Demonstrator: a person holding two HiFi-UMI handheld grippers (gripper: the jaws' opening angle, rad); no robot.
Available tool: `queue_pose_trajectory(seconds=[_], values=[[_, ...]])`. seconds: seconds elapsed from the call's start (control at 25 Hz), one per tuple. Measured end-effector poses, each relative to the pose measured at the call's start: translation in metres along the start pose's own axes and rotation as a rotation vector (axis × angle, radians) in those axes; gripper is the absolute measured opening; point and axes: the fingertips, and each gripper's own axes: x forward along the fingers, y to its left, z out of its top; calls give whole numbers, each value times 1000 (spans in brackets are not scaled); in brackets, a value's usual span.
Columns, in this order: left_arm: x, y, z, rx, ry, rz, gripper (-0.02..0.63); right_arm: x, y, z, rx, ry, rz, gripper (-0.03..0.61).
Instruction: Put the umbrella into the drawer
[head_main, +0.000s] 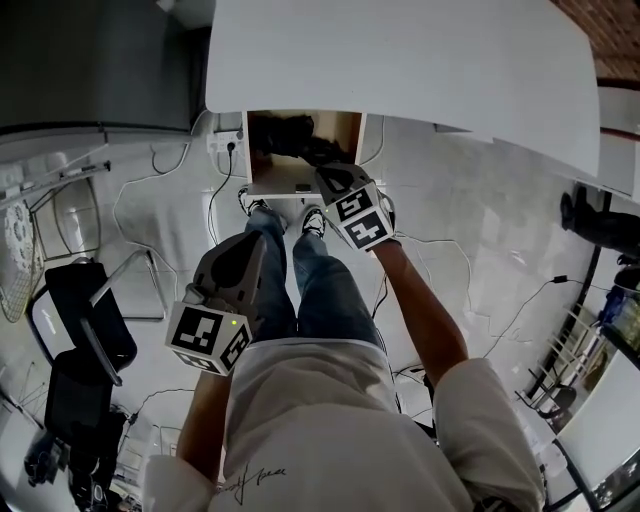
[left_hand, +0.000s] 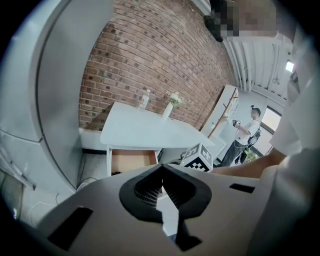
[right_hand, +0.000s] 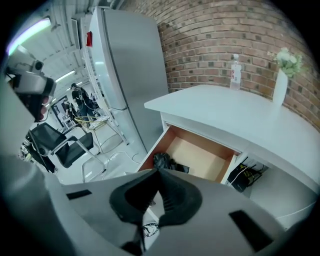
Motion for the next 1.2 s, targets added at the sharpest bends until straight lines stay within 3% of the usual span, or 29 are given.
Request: queue_pose_trajectory(seconds=[0.4, 0.68, 1.2], values=[[-12, -21, 22, 13, -38, 18, 17, -47, 5, 20, 25, -47, 11, 17], [-22, -32, 34, -2, -69, 9, 17, -86, 6, 34, 36, -105, -42, 17], [-40, -41, 57, 23, -143, 26, 17, -153, 22, 75, 40, -197, -18, 17]])
